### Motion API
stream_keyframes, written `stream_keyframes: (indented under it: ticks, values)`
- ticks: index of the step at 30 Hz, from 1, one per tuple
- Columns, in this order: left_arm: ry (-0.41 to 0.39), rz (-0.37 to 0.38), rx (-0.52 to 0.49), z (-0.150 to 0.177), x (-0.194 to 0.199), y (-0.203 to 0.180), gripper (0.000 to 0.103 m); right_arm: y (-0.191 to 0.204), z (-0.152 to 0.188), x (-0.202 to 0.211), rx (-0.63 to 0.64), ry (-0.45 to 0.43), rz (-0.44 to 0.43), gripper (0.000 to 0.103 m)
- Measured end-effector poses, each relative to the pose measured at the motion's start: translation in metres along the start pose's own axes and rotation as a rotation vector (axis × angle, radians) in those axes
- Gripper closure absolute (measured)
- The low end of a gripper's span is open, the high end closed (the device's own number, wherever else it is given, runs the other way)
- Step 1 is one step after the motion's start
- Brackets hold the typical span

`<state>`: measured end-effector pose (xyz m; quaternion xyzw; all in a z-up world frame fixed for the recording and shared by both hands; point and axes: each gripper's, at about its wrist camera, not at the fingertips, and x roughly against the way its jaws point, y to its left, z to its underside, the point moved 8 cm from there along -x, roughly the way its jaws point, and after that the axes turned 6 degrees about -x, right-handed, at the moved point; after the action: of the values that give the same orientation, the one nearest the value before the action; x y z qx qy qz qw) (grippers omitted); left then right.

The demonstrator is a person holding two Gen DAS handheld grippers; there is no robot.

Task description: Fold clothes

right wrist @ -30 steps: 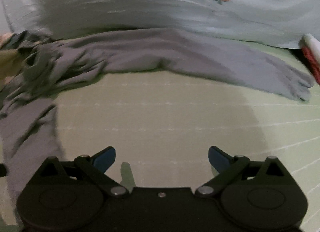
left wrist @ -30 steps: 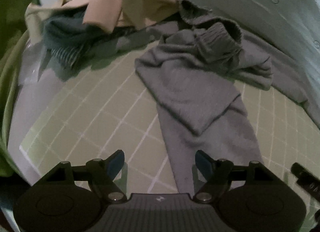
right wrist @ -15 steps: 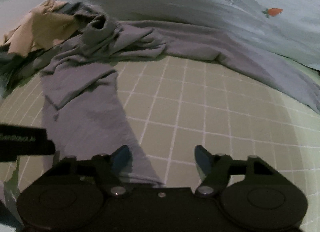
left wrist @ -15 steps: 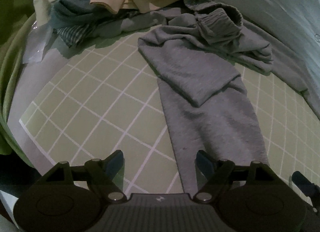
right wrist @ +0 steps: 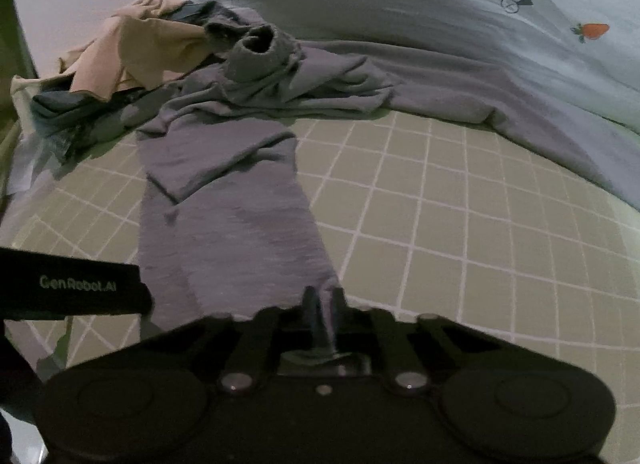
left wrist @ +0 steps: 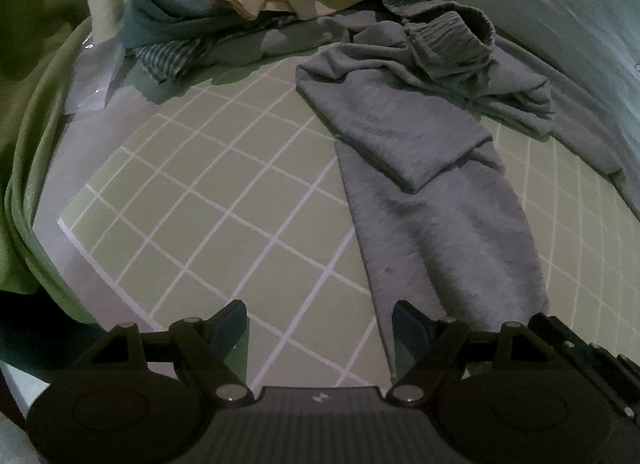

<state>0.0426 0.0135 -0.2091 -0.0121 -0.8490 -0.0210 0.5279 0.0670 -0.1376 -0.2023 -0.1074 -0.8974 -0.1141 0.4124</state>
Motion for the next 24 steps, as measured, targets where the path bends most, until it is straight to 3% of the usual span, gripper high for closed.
stream_keyframes:
  ticks: [4,9,13,24]
  values:
    - [-0.005,-0.001,0.009,0.001,0.002,0.001,0.022,-0.008,0.001,0.002,-0.01,-0.003,0.01,0.099]
    - [-0.022,0.009,0.015,-0.003,0.004,-0.004,0.022,-0.047,0.001,0.007,-0.044,-0.006,0.088,0.1]
    - [-0.028,0.027,0.021,-0.011,0.005,-0.015,0.022,-0.106,0.001,0.013,-0.111,-0.009,0.202,0.1]
    - [-0.083,0.077,0.035,-0.053,0.015,-0.072,0.022,-0.322,-0.015,0.024,-0.263,-0.007,0.573,0.1]
